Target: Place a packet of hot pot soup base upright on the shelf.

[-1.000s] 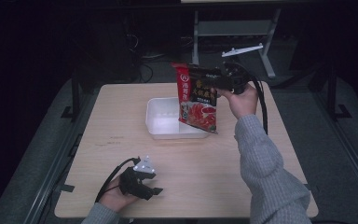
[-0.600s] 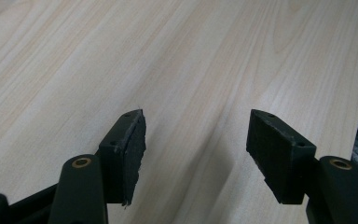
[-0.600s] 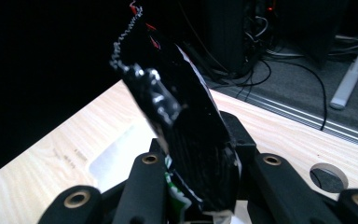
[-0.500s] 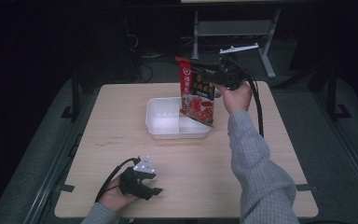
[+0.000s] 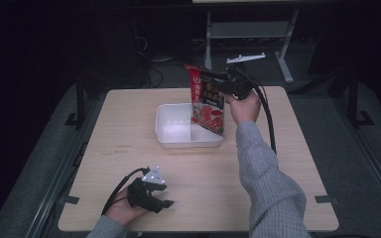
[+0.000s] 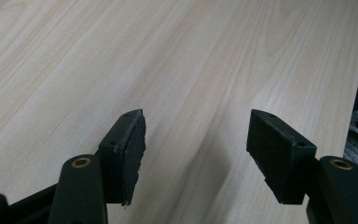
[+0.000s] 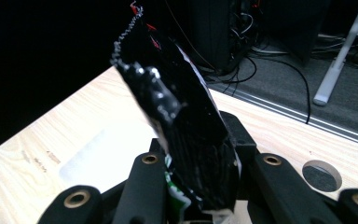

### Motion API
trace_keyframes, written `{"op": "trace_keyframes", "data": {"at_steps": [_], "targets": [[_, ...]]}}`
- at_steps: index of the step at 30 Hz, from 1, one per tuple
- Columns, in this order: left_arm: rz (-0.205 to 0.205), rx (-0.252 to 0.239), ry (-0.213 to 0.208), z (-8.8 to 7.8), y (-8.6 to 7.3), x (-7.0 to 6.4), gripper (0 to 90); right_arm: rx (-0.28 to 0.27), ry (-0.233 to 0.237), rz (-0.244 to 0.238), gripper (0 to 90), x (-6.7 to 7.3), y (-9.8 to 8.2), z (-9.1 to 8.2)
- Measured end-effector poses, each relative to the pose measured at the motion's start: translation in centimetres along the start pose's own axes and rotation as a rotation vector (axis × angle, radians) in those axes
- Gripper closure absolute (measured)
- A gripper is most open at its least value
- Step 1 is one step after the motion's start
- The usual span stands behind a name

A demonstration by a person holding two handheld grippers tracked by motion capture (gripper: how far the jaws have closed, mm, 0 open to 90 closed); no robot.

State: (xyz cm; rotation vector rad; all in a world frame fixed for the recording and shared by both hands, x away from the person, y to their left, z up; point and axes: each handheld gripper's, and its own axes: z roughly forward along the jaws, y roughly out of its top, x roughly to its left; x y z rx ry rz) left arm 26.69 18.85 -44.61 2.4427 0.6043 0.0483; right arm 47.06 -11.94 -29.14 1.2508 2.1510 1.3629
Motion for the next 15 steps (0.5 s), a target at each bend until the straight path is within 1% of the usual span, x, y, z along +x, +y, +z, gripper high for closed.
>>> {"op": "trace_keyframes", "data": {"at_steps": [1, 6, 7, 8, 11, 13, 15], "targets": [[0.0, 0.0, 0.0, 0.0, 0.0, 0.0, 36.9, 0.0, 0.0, 0.0, 73.4, 0.0, 0.0, 0.0], [0.0, -0.002, -0.005, 0.0, 0.0, 0.1, 36.9, -0.003, -0.012, 0.014, 73.1, -0.3, -1.2, 1.1], [0.0, -0.002, -0.005, 0.0, 0.0, 0.1, 36.9, -0.003, -0.012, 0.014, 73.1, -0.3, -1.2, 1.1], [0.002, -0.001, -0.004, 0.0, 0.0, 0.0, 36.9, -0.009, -0.011, 0.02, 73.1, -0.4, -1.7, 1.3], [0.002, -0.004, -0.008, 0.0, 0.1, 0.0, 36.9, -0.017, -0.006, 0.035, 72.7, -0.4, -2.3, 1.7], [0.001, -0.008, -0.009, -0.1, 0.1, 0.0, 36.7, -0.016, -0.011, 0.032, 72.0, -0.3, -2.7, 1.8], [-0.001, -0.009, -0.009, -0.1, 0.1, 0.0, 36.6, -0.004, -0.008, 0.025, 71.5, -0.2, -2.9, 1.9]]}}
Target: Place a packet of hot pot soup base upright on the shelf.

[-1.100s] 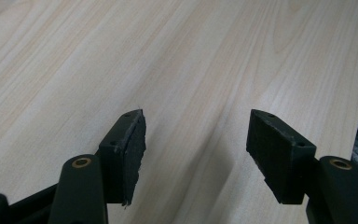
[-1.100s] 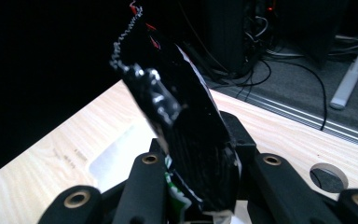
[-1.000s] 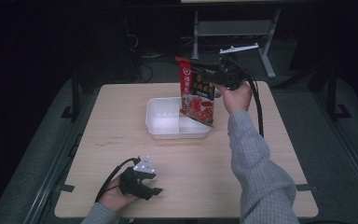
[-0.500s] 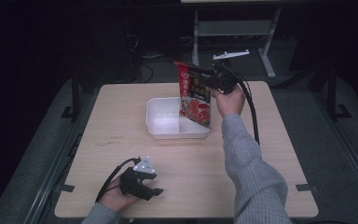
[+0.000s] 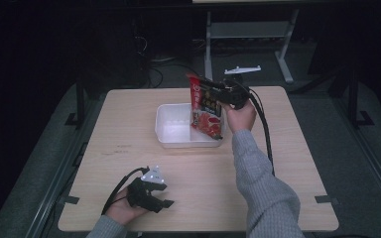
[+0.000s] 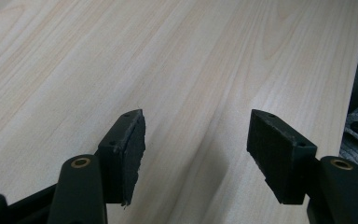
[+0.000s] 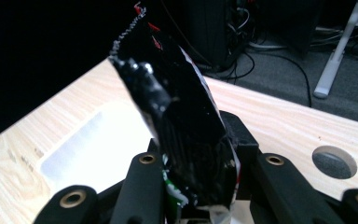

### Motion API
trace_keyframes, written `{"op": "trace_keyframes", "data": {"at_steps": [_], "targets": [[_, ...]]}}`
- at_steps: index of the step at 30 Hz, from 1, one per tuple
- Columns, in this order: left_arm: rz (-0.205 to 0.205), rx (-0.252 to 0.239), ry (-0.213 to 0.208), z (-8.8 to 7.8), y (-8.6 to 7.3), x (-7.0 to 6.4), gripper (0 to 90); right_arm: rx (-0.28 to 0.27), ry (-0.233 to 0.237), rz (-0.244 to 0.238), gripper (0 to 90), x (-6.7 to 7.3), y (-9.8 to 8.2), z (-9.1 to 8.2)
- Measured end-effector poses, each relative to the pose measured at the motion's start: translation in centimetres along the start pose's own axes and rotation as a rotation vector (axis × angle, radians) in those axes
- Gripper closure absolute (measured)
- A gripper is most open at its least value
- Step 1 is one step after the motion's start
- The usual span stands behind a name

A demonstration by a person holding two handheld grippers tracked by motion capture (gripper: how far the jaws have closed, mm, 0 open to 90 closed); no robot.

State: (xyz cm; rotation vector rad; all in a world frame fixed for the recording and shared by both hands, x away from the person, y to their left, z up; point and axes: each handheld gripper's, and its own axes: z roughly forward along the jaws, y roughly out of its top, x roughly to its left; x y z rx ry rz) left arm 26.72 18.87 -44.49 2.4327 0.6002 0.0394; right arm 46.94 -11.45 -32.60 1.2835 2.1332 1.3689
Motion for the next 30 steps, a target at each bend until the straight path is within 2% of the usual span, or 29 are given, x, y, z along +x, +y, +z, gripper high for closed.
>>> {"op": "trace_keyframes", "data": {"at_steps": [4, 7, 10, 17, 25, 28, 30], "targets": [[-0.003, 0.005, 0.0, 0.0, -0.1, 0.1, 36.5, -0.003, 0.009, 0.009, 69.6, 0.1, -0.4, 0.0], [-0.005, 0.003, -0.001, 0.0, 0.0, 0.0, 36.5, 0.015, 0.02, 0.012, 67.8, 0.1, -0.6, 0.0], [-0.005, 0.005, -0.003, 0.0, 0.0, 0.1, 36.5, 0.061, 0.012, -0.007, 67.3, 0.1, -1.2, 0.0], [-0.003, 0.003, -0.006, 0.0, 0.0, 0.0, 36.5, 0.08, 0.006, -0.038, 67.9, 0.3, -1.4, -0.5], [-0.002, -0.003, -0.003, 0.0, 0.0, 0.1, 36.3, 0.092, 0.01, -0.013, 68.6, -0.7, -2.2, -0.9], [-0.002, -0.003, -0.002, 0.0, 0.1, 0.1, 36.3, 0.098, 0.023, -0.001, 65.6, -0.8, -2.1, -0.9], [-0.001, -0.004, -0.002, 0.0, 0.0, 0.1, 36.2, 0.093, 0.054, 0.031, 60.8, -1.1, -2.1, -0.9]]}}
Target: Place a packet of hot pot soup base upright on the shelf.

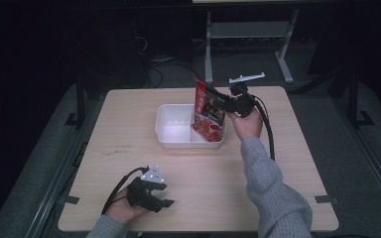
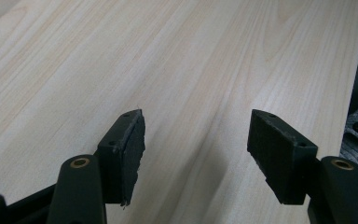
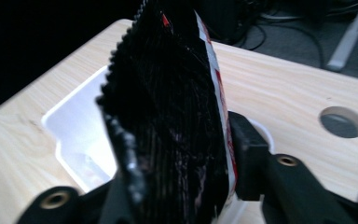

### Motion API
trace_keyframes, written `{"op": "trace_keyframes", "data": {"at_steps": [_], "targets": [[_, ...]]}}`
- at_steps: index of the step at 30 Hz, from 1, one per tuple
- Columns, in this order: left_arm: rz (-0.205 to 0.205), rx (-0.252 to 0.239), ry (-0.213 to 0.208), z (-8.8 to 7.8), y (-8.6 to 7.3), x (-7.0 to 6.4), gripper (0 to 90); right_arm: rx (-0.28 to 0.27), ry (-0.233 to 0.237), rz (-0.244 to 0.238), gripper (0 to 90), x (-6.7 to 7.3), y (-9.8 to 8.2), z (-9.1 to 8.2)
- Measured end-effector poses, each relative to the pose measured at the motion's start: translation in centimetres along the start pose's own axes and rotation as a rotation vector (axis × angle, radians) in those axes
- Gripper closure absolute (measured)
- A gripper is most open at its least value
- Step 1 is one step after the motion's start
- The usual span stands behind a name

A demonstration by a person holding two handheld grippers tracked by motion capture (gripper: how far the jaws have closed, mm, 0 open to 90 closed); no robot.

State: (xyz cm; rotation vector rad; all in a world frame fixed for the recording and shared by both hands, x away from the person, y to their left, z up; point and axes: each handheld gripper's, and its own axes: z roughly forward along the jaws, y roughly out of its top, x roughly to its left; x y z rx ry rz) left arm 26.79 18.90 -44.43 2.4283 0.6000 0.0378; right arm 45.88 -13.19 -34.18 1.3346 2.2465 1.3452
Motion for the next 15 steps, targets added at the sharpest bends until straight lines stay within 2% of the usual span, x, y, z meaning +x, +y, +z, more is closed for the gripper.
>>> {"op": "trace_keyframes", "data": {"at_steps": [3, 5, 15], "targets": [[0.0, 0.001, 0.0, 0.0, 0.0, 0.0, 36.2, -0.012, 0.025, 0.03, 57.6, -0.3, 0.0, -0.2], [-0.005, -0.003, -0.001, 0.0, -0.1, 0.0, 36.2, 0.006, 0.043, 0.051, 52.3, -0.6, 0.0, -0.5], [-0.007, -0.002, 0.0, 0.0, -0.1, 0.1, 36.1, 0.021, 0.091, 0.059, 47.2, -0.8, -0.8, -1.2]]}}
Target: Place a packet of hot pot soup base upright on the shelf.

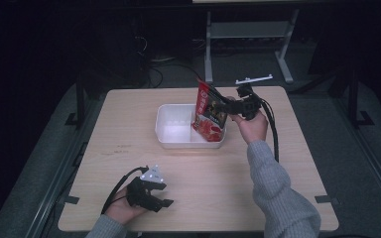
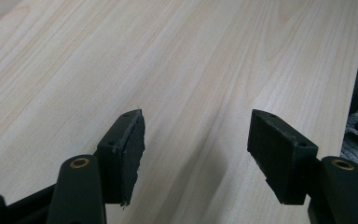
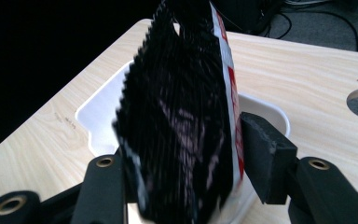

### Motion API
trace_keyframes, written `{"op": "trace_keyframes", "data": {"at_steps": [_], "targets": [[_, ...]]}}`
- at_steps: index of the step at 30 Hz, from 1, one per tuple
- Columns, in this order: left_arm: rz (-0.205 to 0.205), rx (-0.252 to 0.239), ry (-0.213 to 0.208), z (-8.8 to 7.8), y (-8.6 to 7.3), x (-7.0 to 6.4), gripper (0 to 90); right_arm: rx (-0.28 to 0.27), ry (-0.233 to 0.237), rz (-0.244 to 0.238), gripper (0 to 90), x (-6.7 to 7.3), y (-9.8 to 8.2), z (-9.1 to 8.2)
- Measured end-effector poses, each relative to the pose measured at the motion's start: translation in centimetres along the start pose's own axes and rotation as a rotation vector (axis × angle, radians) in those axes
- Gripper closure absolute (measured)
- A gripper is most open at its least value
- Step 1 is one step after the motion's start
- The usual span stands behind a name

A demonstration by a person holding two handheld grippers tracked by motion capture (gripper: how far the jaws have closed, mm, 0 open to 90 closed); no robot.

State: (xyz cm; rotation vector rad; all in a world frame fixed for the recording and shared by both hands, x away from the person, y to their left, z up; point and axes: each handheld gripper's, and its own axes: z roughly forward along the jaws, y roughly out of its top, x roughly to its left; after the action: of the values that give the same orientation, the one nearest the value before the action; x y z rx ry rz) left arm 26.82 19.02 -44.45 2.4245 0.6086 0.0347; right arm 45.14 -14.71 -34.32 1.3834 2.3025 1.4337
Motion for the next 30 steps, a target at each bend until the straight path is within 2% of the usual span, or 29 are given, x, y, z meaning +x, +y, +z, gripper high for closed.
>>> {"op": "trace_keyframes", "data": {"at_steps": [10, 16, 22, 30], "targets": [[0.005, 0.005, 0.0, 0.0, 0.0, 0.0, 35.7, 0.008, 0.029, 0.004, 47.2, -0.4, -1.2, -1.3], [0.004, 0.003, 0.004, 0.0, 0.0, 0.0, 35.1, 0.022, 0.037, -0.016, 47.1, -0.3, -1.5, -2.1], [0.005, 0.004, 0.009, 0.0, 0.0, 0.1, 34.8, 0.029, 0.07, -0.02, 45.9, -0.2, -2.3, -3.2], [0.0, 0.005, 0.013, 0.0, 0.0, 0.1, 34.5, 0.049, 0.091, -0.04, 45.0, -0.1, -3.4, -4.0]]}}
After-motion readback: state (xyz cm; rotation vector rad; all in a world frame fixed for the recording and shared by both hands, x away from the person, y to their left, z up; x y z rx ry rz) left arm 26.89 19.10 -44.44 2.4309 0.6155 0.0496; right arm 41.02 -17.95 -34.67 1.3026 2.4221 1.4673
